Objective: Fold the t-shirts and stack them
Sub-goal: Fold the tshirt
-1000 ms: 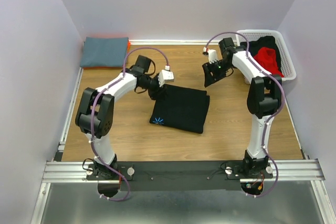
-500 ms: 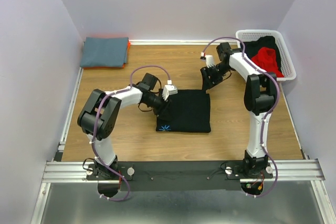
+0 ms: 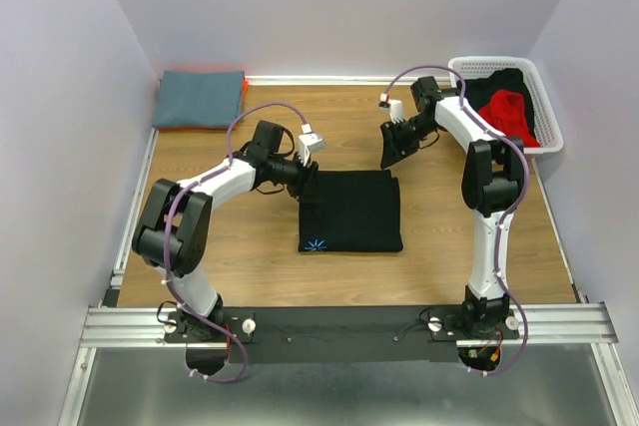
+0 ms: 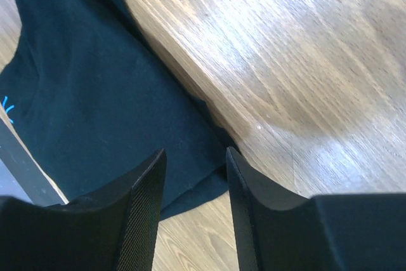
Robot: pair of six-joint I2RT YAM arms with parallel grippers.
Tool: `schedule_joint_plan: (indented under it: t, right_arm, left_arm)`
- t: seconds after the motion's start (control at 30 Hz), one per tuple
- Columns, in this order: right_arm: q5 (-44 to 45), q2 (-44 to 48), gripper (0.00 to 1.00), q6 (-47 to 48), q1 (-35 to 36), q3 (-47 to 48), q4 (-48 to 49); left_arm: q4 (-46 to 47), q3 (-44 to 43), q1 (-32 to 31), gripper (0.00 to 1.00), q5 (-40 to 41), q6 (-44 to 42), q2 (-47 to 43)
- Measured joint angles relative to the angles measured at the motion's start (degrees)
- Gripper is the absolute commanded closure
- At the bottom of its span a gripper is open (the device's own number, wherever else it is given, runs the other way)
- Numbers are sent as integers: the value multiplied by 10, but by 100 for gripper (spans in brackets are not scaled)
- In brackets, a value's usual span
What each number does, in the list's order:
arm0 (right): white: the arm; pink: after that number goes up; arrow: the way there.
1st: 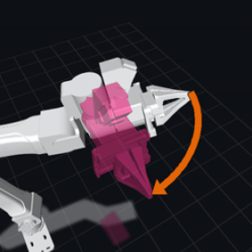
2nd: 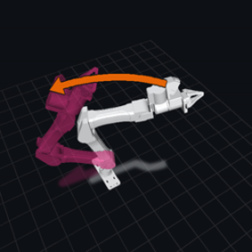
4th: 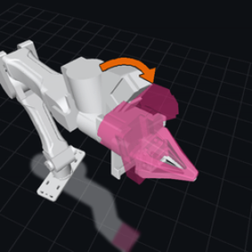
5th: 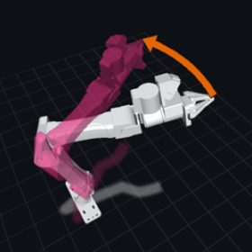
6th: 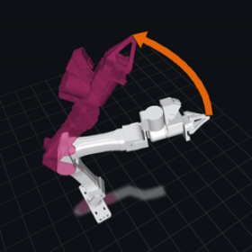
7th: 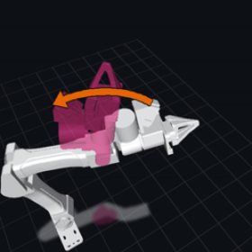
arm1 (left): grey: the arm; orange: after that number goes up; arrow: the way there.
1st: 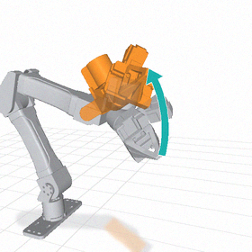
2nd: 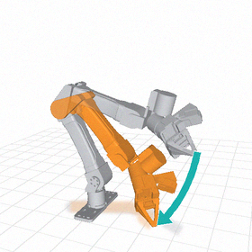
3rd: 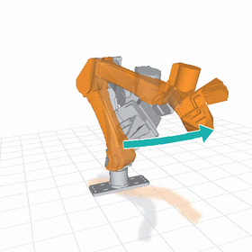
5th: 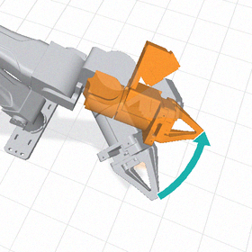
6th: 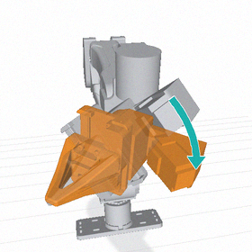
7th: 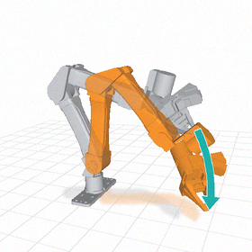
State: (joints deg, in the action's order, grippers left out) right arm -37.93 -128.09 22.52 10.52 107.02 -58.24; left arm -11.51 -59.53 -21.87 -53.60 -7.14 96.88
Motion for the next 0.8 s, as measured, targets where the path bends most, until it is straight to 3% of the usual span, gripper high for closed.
schedule_joint_plan:
  t: [0.37, 0.53, 0.63, 0.8]
  right_arm:
    - [-4, -7, 53, 5, 0, -5, -2]
    - [-4, -10, 75, 13, 0, -13, -2]
    - [-2, -10, 98, 19, 0, -14, -3]
    - [15, -9, 99, 23, 0, -14, -4]
  left_arm:
    - [25, 9, 8, 50, 11, 56, 111]
    - [35, 9, 9, 50, 11, 67, 114]
    - [42, 12, 9, 50, 11, 71, 114]
    - [60, 22, 10, 51, 11, 88, 113]
